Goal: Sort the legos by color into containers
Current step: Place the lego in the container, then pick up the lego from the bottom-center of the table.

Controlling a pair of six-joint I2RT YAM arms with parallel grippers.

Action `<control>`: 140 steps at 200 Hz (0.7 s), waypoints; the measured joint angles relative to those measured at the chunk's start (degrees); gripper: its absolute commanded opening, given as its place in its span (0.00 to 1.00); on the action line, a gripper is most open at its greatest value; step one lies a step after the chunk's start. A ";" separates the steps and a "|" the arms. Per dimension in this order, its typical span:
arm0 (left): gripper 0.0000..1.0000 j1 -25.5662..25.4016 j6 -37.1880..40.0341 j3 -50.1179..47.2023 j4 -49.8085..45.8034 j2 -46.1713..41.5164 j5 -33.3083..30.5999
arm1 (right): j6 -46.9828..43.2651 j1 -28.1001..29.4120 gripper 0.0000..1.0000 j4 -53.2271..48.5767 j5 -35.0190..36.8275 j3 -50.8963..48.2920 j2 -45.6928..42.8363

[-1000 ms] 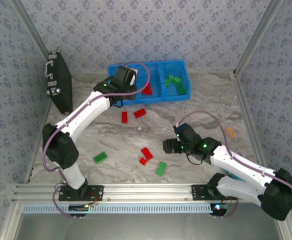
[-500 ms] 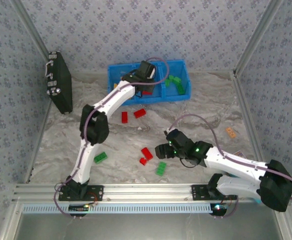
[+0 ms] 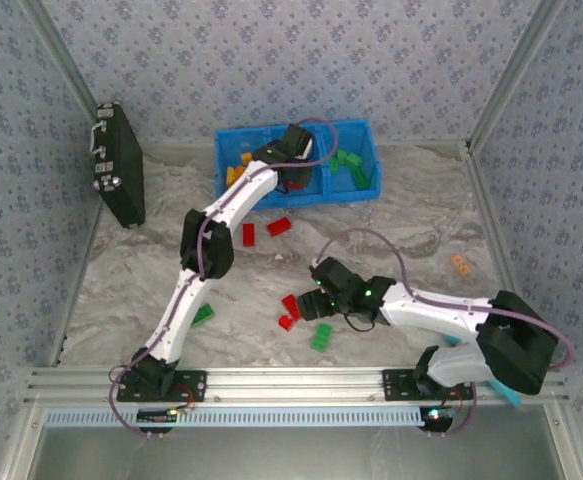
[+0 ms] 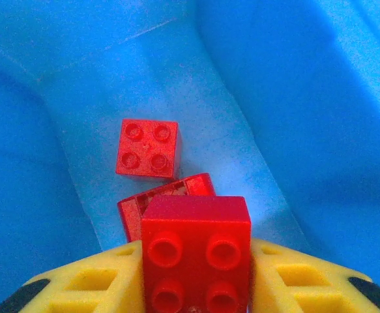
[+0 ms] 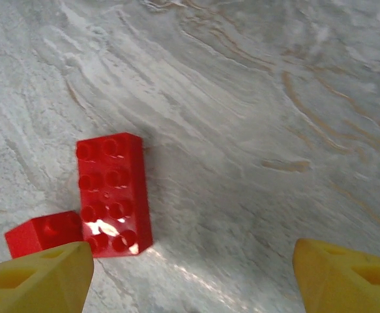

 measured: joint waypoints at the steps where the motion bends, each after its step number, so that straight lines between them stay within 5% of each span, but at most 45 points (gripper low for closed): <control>1: 0.45 0.00 -0.09 0.00 -0.02 0.00 0.02 | -0.02 0.02 0.82 0.04 -0.04 0.09 0.11; 98: 0.55 0.33 0.72 0.07 -1.40 -0.90 2.23 | -2.45 3.15 0.83 -1.18 0.55 7.85 7.37; 140: 0.59 0.35 3.28 -2.75 -2.99 -12.35 3.10 | -1.84 5.20 0.84 -1.55 1.95 9.64 12.17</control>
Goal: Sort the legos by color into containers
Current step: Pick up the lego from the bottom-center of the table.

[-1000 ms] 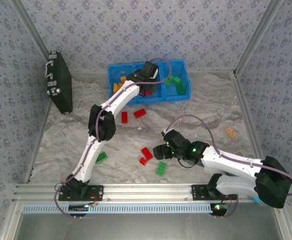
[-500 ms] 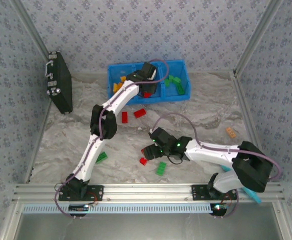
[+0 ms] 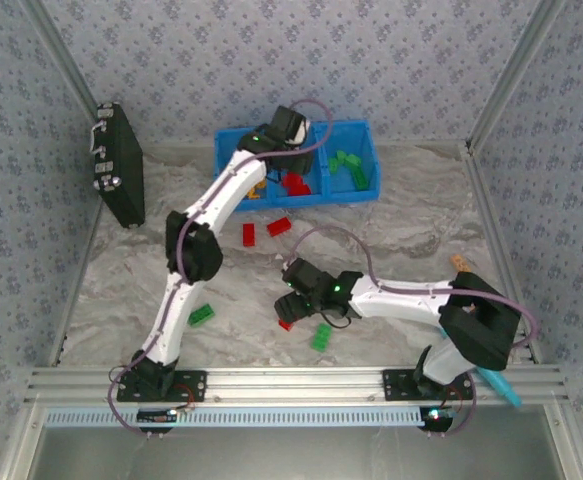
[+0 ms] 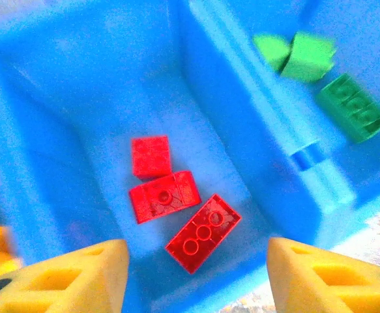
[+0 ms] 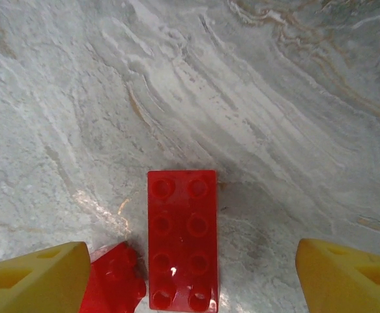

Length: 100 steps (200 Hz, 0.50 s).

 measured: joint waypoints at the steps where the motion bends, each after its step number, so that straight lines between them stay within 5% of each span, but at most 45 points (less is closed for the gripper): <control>1: 0.58 0.00 0.04 -0.17 -0.02 -0.52 0.02 | 0.07 0.04 0.84 -0.04 0.07 0.04 0.15; 52: 0.63 0.00 2.58 -20.11 4.07 -30.34 -0.28 | 2.49 1.11 0.80 -3.30 5.42 5.22 8.52; 100: 0.67 0.31 1.40 -51.65 8.55 -56.63 -5.09 | 3.56 1.62 0.56 -4.72 7.45 8.28 12.61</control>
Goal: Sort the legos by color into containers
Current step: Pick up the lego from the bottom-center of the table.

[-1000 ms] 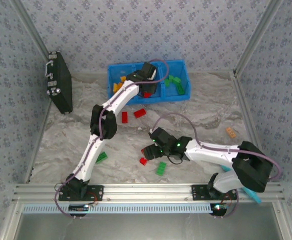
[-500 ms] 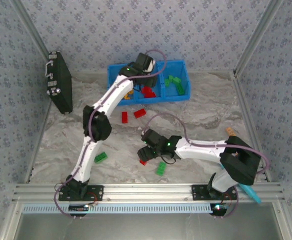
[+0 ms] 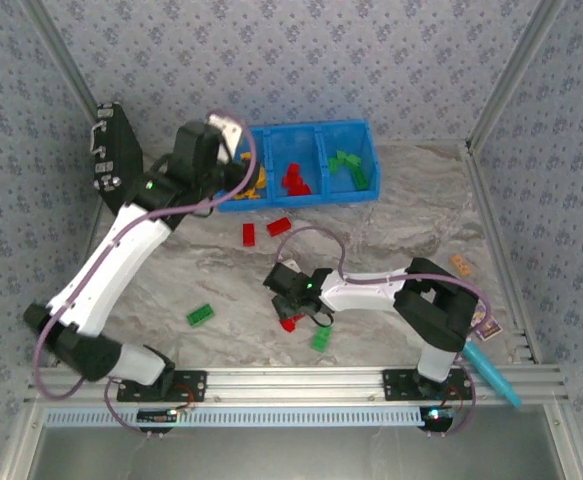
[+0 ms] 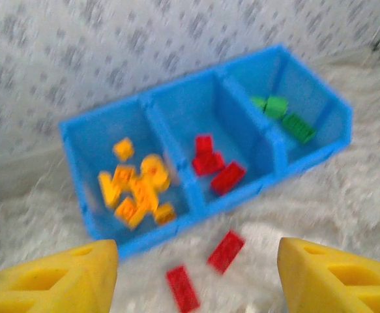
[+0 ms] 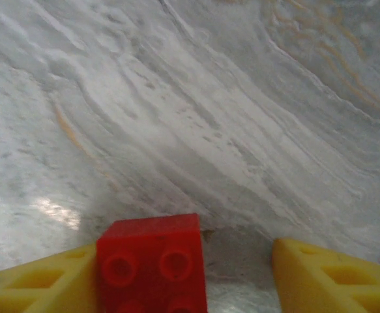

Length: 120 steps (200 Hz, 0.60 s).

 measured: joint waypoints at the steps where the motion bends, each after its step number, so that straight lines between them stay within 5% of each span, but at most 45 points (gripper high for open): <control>1: 0.67 0.04 0.00 -0.79 0.02 -0.59 -0.17 | 0.11 0.02 0.55 -0.07 0.04 0.07 0.00; 30: 0.70 2.62 -0.94 -11.30 -3.10 -11.21 -3.56 | 0.31 0.11 0.42 -1.64 0.31 1.31 0.61; 78: 0.73 6.23 -1.92 -15.30 -8.28 -25.97 -7.91 | -2.01 -0.83 0.34 -6.88 0.37 4.02 1.05; 120: 0.72 6.45 -3.17 -25.94 -9.53 -35.12 -1.31 | -7.76 -8.02 0.34 -12.46 -0.87 13.64 1.03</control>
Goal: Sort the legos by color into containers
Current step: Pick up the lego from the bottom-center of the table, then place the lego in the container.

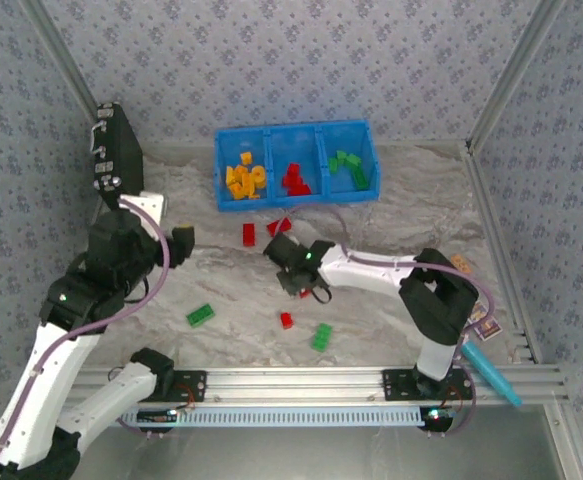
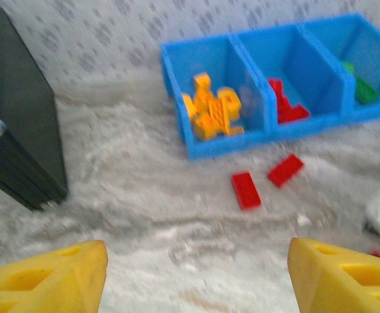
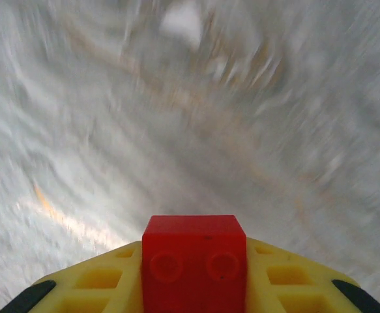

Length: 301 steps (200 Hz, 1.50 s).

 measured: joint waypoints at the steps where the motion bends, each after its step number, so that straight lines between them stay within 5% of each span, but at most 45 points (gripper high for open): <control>1: 0.72 0.00 -0.09 -0.26 -0.04 -0.11 0.15 | -0.15 -0.22 0.34 -0.11 -0.07 0.24 0.00; 63: 0.66 -0.04 -7.76 -14.60 -0.55 -6.25 16.37 | -9.99 -15.54 0.35 -1.84 -3.39 23.41 2.84; 126: 0.70 -1.20 -13.00 -22.45 6.69 -19.91 17.62 | -13.16 -19.91 0.37 0.72 -4.90 41.07 16.31; 174: 0.66 -3.56 -18.95 -25.24 11.69 -19.58 19.89 | -11.93 -22.01 0.38 -1.38 -6.27 56.81 28.50; 234: 0.60 -18.67 -31.63 -30.75 12.48 -12.41 13.70 | -9.99 -23.89 0.40 -3.87 -7.37 67.41 37.48; 301: 0.62 -36.85 -46.69 -30.23 12.81 9.66 4.07 | -8.20 -24.61 0.50 -4.94 -7.82 67.67 40.76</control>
